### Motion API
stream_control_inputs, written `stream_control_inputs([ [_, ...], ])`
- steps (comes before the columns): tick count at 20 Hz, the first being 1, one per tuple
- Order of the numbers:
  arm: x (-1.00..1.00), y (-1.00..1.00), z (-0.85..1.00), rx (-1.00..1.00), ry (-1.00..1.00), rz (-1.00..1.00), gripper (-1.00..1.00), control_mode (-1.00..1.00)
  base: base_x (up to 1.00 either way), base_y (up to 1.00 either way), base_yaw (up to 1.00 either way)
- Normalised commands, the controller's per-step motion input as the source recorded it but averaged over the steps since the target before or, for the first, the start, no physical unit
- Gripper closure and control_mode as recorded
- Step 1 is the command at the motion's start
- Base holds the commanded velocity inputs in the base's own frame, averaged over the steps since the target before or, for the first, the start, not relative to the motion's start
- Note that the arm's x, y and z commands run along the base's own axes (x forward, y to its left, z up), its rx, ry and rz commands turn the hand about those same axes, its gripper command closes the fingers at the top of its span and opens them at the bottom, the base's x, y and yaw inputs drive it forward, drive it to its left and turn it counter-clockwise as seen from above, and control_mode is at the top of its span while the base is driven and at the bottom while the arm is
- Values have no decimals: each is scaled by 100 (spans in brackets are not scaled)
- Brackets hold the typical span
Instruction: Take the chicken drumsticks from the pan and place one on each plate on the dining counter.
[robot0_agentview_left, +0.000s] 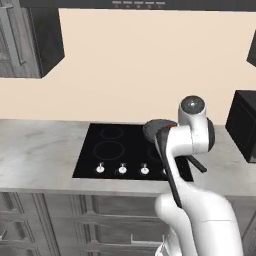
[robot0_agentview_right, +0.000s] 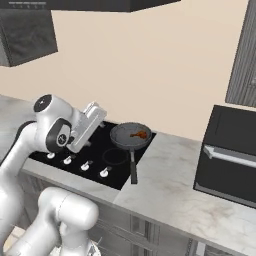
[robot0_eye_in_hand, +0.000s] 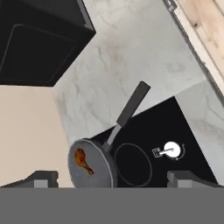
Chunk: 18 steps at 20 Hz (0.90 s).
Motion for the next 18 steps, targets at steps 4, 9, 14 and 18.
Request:
stream_control_inputs([
  [4,91,-35,0,4,37,0,-100,-100,0,0,0],
  [9,72,-69,-12,13,29,0,-100,-100,0,0,0],
  [14,93,-30,-46,5,14,1,-100,-100,0,0,0],
  [18,94,0,-61,0,1,2,-100,-100,0,0,0],
])
